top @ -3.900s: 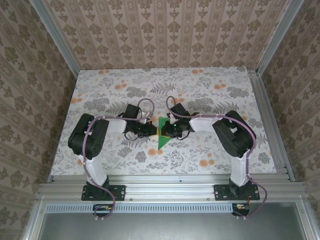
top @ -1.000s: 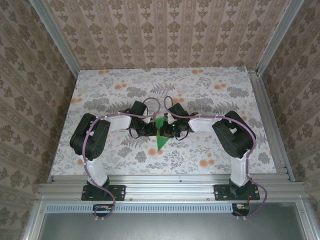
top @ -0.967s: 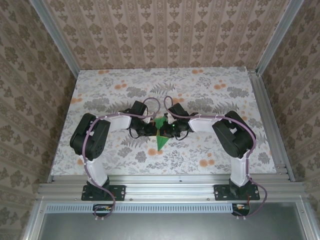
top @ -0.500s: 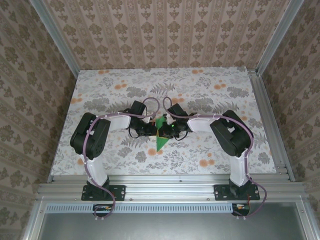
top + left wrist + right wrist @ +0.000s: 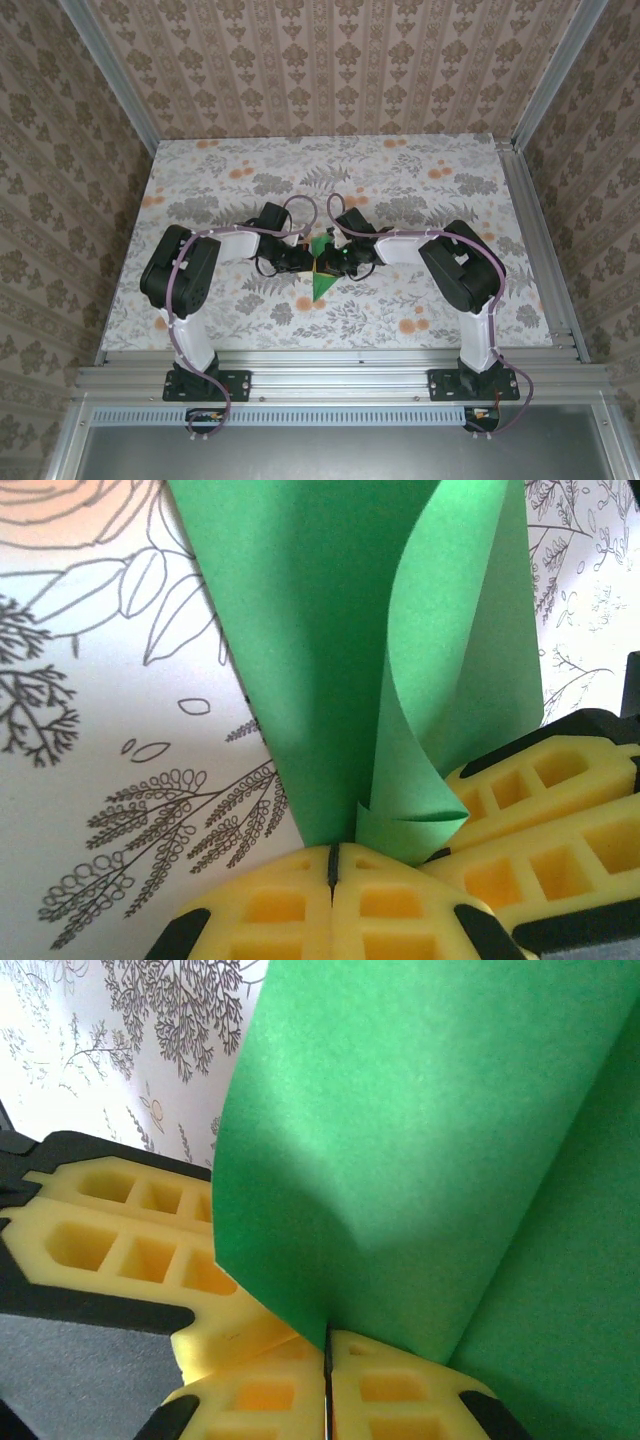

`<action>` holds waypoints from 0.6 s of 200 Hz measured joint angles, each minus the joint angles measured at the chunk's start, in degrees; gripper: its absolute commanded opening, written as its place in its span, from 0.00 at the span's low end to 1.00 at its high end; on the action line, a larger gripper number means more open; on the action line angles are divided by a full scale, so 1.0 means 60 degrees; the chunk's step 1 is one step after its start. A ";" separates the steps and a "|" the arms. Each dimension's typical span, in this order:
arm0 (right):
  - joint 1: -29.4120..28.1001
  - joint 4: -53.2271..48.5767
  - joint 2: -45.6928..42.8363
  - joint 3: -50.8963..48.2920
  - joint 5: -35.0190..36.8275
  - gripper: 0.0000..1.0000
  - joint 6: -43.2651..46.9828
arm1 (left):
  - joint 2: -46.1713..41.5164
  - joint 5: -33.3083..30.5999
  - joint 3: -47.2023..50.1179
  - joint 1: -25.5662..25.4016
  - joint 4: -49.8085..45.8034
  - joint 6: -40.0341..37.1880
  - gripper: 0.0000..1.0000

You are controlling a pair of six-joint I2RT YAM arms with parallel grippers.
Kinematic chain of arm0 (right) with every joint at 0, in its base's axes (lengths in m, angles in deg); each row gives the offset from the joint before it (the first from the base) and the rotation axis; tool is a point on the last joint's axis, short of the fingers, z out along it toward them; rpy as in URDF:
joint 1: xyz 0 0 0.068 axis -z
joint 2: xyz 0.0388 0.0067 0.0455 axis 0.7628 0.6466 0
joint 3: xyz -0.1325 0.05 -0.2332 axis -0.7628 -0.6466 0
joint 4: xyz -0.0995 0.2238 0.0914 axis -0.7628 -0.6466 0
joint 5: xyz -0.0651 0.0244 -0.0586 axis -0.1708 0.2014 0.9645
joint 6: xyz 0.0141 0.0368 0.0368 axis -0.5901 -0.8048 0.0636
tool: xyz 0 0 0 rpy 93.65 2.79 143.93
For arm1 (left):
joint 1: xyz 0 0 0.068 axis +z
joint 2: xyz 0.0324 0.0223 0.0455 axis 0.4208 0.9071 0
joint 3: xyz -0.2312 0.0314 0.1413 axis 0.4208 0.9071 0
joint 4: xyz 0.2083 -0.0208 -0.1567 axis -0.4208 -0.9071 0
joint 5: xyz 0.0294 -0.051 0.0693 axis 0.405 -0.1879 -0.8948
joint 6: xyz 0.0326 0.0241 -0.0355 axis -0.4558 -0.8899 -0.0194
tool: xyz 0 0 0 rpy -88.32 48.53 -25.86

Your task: Fold a paper plane with a square sheet of paper (pick it up from the middle)

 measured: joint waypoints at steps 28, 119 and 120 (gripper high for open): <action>0.0000 0.0076 0.0011 -0.0015 -0.0040 0.12 -0.0113 | -0.0007 0.0076 0.0066 0.0029 0.0124 0.0004 0.00; 0.0051 0.0109 0.0091 -0.0025 -0.0135 0.18 -0.0095 | -0.0058 0.0295 0.0273 0.0120 0.0488 0.0244 0.00; 0.0055 0.0113 0.0091 -0.0025 -0.0135 0.18 -0.0095 | -0.0062 0.0299 0.0280 0.0124 0.0503 0.0259 0.00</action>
